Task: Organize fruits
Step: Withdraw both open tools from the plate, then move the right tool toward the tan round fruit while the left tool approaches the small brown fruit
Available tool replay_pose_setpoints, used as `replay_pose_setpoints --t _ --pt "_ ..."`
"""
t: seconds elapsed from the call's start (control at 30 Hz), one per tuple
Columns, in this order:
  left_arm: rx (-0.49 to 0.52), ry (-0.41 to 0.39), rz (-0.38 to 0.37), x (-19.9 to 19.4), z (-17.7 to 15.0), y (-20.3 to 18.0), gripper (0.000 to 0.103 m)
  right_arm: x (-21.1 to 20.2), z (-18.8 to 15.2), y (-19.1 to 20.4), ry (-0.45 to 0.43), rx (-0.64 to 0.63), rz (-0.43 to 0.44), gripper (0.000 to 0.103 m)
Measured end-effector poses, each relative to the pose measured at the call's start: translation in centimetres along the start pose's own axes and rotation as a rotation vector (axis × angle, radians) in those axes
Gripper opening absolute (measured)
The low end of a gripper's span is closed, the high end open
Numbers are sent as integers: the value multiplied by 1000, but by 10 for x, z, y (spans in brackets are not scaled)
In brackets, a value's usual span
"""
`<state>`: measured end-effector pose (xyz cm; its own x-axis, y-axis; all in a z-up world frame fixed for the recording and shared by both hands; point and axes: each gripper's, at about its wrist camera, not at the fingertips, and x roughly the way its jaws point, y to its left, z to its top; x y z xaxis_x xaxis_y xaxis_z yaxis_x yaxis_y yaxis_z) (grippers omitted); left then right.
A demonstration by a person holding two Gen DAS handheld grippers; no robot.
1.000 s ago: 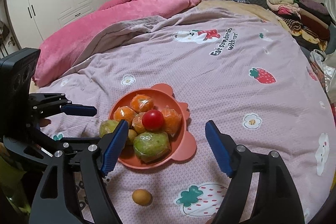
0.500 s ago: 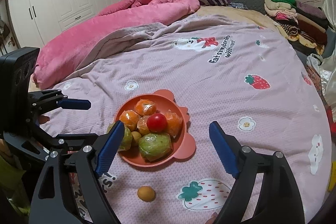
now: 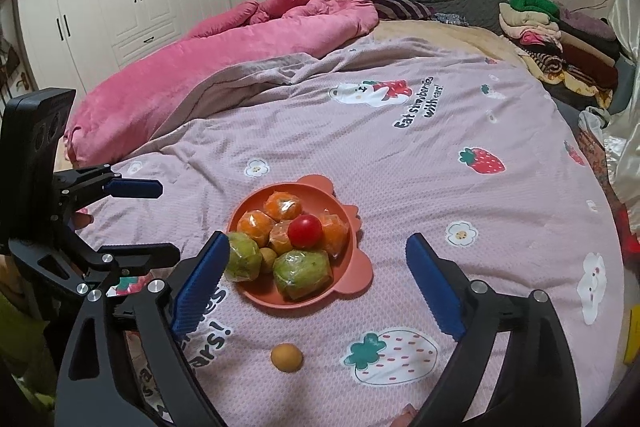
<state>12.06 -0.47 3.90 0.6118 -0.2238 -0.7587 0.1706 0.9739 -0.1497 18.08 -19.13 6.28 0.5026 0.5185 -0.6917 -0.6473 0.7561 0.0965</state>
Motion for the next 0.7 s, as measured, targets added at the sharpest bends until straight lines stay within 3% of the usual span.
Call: replay_pose_setpoints --t 0.7 --pt "-14 -40 28 -24 -3 -1 93 -27 -6 12 -33 -17 -11 95"
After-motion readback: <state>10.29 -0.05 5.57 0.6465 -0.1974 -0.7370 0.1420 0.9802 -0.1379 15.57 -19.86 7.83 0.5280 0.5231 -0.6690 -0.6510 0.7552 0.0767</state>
